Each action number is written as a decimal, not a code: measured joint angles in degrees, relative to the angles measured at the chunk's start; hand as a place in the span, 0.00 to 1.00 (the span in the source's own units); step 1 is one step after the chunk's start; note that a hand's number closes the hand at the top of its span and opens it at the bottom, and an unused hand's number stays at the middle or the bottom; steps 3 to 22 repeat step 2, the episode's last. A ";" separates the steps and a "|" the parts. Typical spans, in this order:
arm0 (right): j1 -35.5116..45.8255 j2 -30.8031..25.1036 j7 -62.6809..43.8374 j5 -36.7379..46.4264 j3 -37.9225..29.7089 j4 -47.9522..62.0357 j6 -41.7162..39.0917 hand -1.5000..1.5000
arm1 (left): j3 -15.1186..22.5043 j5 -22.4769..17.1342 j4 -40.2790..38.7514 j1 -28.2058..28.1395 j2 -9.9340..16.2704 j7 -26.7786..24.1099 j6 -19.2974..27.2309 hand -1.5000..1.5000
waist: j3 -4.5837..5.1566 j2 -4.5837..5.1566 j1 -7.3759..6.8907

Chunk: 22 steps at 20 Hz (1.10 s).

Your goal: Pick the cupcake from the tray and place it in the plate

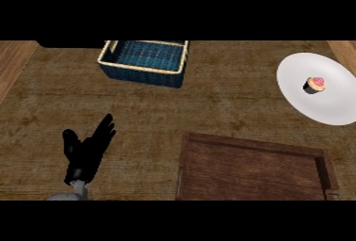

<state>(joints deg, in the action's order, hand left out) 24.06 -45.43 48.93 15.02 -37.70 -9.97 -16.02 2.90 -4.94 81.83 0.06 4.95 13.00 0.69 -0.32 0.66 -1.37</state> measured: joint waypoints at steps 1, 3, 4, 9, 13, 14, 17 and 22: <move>-0.27 0.35 0.29 0.14 0.21 0.07 0.49 0.00 | -0.12 0.03 -0.24 0.45 -0.02 0.19 0.09 0.50 | 0.00 0.00 0.00; -0.79 -0.03 0.40 0.13 0.31 0.14 0.28 0.00 | -0.23 -0.09 -0.28 0.03 -0.04 -0.06 -0.02 0.50 | 0.00 -0.03 0.02; -0.79 -0.03 0.40 0.13 0.31 0.14 0.28 0.00 | -0.23 -0.09 -0.28 0.03 -0.04 -0.06 -0.02 0.50 | 0.00 -0.03 0.02; -0.79 -0.03 0.40 0.13 0.31 0.14 0.28 0.00 | -0.23 -0.09 -0.28 0.03 -0.04 -0.06 -0.02 0.50 | 0.00 -0.03 0.02; -0.79 -0.03 0.40 0.13 0.31 0.14 0.28 0.00 | -0.23 -0.09 -0.28 0.03 -0.04 -0.06 -0.02 0.50 | 0.00 -0.03 0.02; -0.79 -0.03 0.40 0.13 0.31 0.14 0.28 0.00 | -0.23 -0.09 -0.28 0.03 -0.04 -0.06 -0.02 0.50 | 0.00 -0.03 0.02; -0.79 -0.03 0.40 0.13 0.31 0.14 0.28 0.00 | -0.23 -0.09 -0.28 0.03 -0.04 -0.06 -0.02 0.50 | 0.00 -0.03 0.02; -0.79 -0.03 0.40 0.13 0.31 0.14 0.28 0.00 | -0.23 -0.09 -0.28 0.03 -0.04 -0.06 -0.02 0.50 | 0.00 -0.03 0.02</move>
